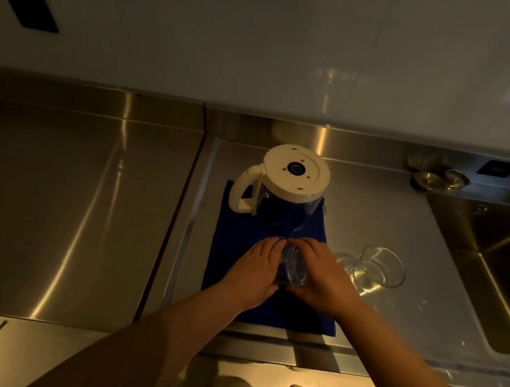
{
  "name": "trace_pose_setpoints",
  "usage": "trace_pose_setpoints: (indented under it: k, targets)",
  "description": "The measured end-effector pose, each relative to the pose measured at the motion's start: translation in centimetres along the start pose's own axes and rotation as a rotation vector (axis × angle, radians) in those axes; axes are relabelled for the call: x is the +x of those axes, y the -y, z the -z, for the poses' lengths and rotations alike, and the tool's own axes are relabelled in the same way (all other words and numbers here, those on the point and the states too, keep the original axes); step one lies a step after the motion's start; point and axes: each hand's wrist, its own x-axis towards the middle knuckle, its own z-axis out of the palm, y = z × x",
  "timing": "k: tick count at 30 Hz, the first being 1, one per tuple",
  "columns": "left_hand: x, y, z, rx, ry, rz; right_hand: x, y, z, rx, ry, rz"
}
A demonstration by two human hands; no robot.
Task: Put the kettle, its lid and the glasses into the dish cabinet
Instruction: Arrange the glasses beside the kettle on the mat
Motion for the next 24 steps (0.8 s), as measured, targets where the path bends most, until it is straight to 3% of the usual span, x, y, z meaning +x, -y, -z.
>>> trace_pose_setpoints:
  k: [4, 8, 15, 24]
  targets:
    - [-0.4, 0.0, -0.1, -0.125, 0.030, 0.099, 0.5, 1.0, -0.4, -0.012, 0.024, 0.001]
    - [-1.2, 0.1, -0.3, -0.171, 0.051, 0.081, 0.4, 1.7, -1.7, -0.040, 0.085, 0.004]
    - [-1.7, 0.7, -0.4, -0.082, 0.068, 0.116, 0.3, 2.0, -2.9, -0.029, 0.137, 0.012]
    - [-1.9, 1.2, -1.3, 0.246, 0.081, 0.050, -0.5, 1.5, -4.6, -0.054, 0.172, -0.009]
